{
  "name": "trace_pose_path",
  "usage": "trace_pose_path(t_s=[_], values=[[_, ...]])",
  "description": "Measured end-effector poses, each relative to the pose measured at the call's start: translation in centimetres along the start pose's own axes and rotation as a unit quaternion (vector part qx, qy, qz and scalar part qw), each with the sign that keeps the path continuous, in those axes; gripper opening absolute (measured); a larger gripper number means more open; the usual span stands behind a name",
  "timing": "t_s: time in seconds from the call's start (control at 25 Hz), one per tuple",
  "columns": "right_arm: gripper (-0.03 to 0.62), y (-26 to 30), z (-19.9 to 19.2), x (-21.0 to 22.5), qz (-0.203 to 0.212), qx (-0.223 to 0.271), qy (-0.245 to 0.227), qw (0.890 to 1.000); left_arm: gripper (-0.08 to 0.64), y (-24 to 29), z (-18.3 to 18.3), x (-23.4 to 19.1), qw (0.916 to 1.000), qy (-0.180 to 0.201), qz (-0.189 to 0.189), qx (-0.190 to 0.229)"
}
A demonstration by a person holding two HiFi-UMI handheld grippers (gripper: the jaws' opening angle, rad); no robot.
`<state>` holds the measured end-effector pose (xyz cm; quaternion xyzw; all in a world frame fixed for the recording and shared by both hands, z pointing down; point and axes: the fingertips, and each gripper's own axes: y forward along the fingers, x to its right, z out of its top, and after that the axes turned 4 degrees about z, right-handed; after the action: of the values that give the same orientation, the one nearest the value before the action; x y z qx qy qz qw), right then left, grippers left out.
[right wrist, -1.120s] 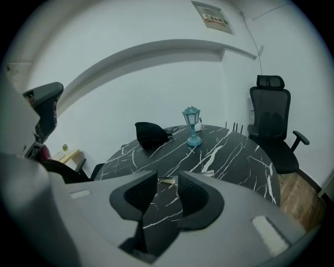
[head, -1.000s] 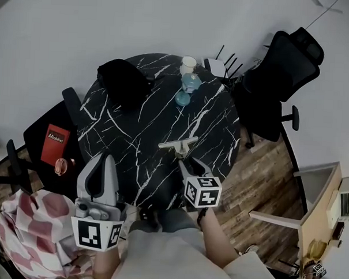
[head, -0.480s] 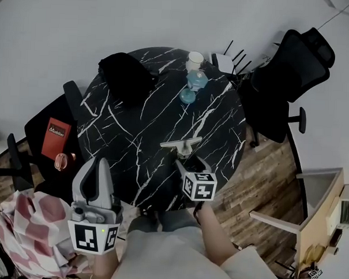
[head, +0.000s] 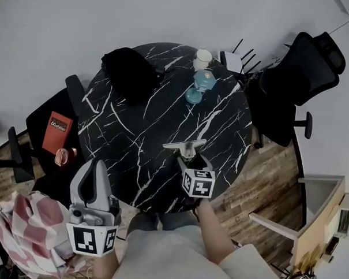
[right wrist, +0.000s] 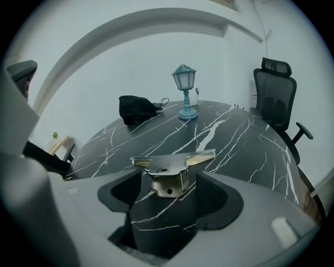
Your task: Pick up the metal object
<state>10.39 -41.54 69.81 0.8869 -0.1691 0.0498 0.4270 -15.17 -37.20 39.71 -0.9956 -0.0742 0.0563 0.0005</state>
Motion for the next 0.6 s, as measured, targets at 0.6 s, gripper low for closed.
trace_pose_path(t_s=[0.6], values=[[0.334,2.9,0.9,0.3,-0.015,-0.011,-0.026,0.999,0.000,0.0,-1.0,-2.0,0.9986,0.004,0.051,-0.017]])
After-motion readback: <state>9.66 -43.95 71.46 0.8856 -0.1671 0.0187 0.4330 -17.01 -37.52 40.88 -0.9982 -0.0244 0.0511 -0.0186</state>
